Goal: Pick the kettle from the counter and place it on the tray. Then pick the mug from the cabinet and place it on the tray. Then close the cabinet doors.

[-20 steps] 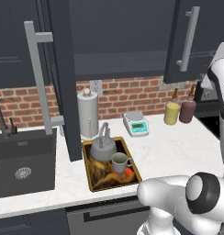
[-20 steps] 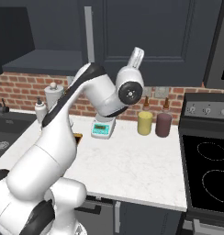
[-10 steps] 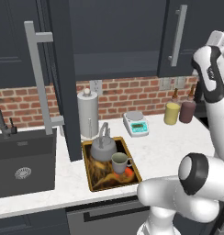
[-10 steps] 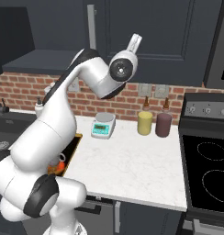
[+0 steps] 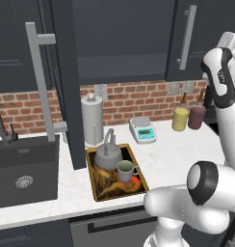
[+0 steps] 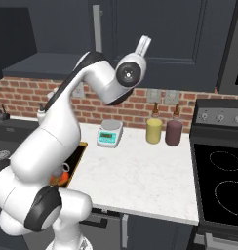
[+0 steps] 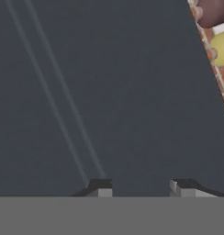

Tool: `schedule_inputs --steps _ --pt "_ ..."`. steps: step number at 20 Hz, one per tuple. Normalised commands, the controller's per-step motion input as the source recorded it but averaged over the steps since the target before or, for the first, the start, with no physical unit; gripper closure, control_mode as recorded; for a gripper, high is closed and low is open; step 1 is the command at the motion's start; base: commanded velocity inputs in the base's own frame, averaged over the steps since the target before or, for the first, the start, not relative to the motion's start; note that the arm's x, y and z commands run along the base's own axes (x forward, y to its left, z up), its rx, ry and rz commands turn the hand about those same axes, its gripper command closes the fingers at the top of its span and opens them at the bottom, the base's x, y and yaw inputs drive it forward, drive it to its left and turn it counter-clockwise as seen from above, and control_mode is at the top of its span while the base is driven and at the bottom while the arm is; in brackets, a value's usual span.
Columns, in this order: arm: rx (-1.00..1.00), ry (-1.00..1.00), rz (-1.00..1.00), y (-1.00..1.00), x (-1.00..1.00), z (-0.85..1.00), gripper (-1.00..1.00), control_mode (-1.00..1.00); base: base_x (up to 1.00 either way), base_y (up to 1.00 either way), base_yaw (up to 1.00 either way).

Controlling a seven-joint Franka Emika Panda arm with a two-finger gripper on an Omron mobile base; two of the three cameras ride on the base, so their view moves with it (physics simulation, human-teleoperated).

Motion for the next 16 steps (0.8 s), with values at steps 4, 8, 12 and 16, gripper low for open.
schedule_inputs --steps 4,8,12,16 --pt "0.03 -0.13 -0.07 0.22 0.52 -0.47 -1.00 -1.00 0.00 0.00 0.00" --pt "0.04 -0.05 -0.10 0.37 0.87 -0.42 -1.00 -1.00 0.00 0.00 0.00" --pt "0.03 0.00 -0.08 0.39 1.00 -0.43 -1.00 -1.00 0.00 0.00 0.00" --pt "0.03 0.00 -0.04 0.23 1.00 -0.43 -1.00 -1.00 0.00 0.00 0.00"
